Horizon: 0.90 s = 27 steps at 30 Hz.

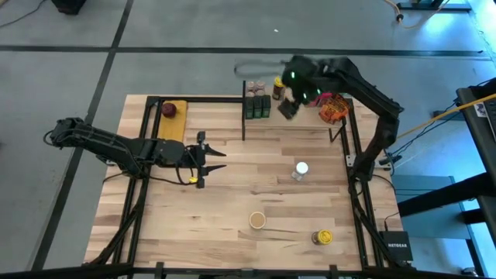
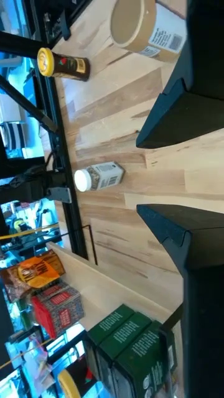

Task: Shelf spices
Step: Put the yellow seasoning bottle on the shelf and align it with the other yellow seasoning bottle

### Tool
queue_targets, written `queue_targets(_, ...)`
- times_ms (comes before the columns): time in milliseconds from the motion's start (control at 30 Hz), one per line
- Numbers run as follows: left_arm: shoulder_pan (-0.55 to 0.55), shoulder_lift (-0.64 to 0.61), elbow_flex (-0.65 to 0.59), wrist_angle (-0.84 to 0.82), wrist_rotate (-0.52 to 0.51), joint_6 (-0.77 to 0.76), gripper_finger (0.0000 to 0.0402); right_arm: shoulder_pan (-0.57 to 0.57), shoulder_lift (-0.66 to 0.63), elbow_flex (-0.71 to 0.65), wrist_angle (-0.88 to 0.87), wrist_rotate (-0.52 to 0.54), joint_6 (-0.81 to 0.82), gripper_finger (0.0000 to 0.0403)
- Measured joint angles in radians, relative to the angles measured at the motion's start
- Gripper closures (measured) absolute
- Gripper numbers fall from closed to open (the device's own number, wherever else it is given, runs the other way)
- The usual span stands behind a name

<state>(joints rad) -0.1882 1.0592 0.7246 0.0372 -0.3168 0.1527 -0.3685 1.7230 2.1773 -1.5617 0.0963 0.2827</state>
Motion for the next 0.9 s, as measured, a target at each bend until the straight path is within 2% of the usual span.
queue_targets(133,0.000,0.000,0.000,-0.001,0.000,-0.008,0.0251,0.166,-0.051,-0.019,-0.009,0.015,0.029,0.0129)
queue_targets(267,0.000,0.000,0.000,0.002,0.000,-0.005,0.0251,0.330,-0.083,-0.019,-0.007,-0.015,0.061,0.0129)
queue_targets(400,0.000,0.000,0.000,0.003,0.000,-0.001,0.0251,0.477,-0.087,-0.019,-0.009,0.087,0.086,0.0129)
queue_targets(567,0.000,0.000,0.000,0.004,0.000,-0.008,0.0251,0.595,-0.089,-0.039,-0.009,0.133,0.166,0.0129)
queue_targets(700,0.000,0.000,0.000,0.001,0.000,-0.008,0.0251,0.666,-0.138,-0.162,-0.009,0.225,0.243,0.0129)
queue_targets(900,0.000,0.000,0.000,-0.003,0.000,-0.002,0.0251,0.737,-0.310,-0.476,-0.006,0.278,0.475,0.0129)
